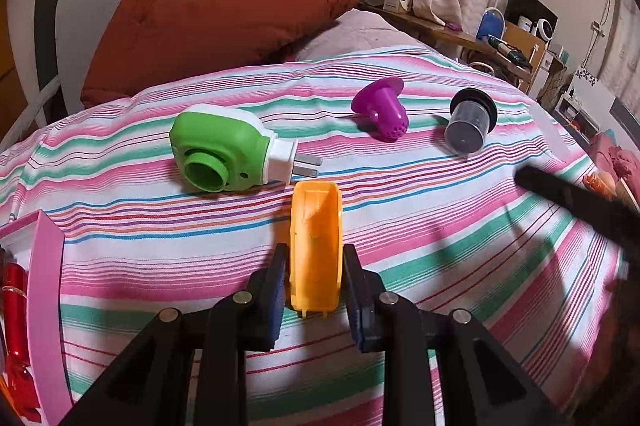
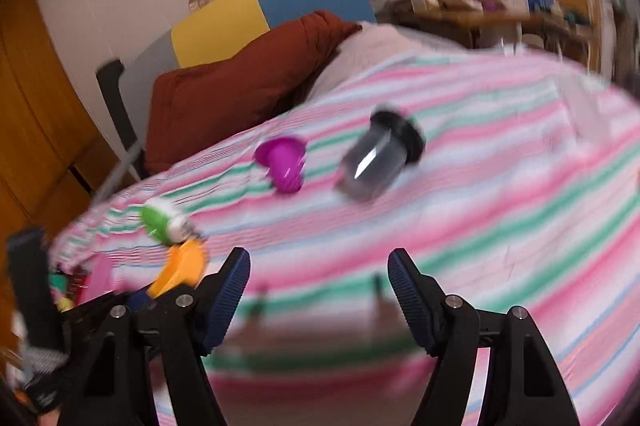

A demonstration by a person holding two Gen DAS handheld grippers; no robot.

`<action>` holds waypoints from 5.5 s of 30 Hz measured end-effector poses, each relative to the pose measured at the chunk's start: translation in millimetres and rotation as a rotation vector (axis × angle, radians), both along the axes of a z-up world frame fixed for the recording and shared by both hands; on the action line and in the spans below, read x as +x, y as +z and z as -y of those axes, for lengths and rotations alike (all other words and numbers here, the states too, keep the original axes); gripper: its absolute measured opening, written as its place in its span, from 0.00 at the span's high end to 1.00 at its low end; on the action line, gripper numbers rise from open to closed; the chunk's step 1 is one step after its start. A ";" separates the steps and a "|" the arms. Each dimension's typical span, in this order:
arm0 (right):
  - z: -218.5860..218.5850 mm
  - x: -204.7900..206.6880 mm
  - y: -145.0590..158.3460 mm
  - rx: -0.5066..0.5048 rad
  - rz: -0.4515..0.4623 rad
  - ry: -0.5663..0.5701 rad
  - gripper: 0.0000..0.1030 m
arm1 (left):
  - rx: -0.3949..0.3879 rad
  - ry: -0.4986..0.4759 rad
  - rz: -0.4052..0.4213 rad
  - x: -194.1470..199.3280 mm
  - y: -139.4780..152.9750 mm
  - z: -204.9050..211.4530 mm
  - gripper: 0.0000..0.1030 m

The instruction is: Organize rigid objects

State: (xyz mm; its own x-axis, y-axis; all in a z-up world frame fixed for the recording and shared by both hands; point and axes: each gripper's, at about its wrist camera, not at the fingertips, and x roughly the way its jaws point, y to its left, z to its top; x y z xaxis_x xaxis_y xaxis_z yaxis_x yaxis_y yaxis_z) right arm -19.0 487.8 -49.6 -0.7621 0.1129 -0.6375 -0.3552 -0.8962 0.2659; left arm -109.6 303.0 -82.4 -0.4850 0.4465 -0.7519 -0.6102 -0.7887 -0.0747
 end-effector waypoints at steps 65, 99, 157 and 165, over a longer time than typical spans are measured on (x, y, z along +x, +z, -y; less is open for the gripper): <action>-88.1 -38.5 -12.1 0.057 0.014 -0.139 0.57 | 0.007 0.012 -0.044 3.1 -5.5 -2.2 0.76; 50.6 5.5 -19.3 0.015 -0.023 -0.011 0.56 | 0.068 0.125 0.085 41.3 6.8 57.2 0.68; 84.9 11.9 -14.2 0.027 0.002 0.073 0.55 | 0.128 0.525 0.006 87.3 41.6 312.2 0.75; 131.8 14.0 -4.3 -0.001 -0.024 0.195 0.55 | 0.117 0.535 0.022 82.7 31.3 317.1 0.75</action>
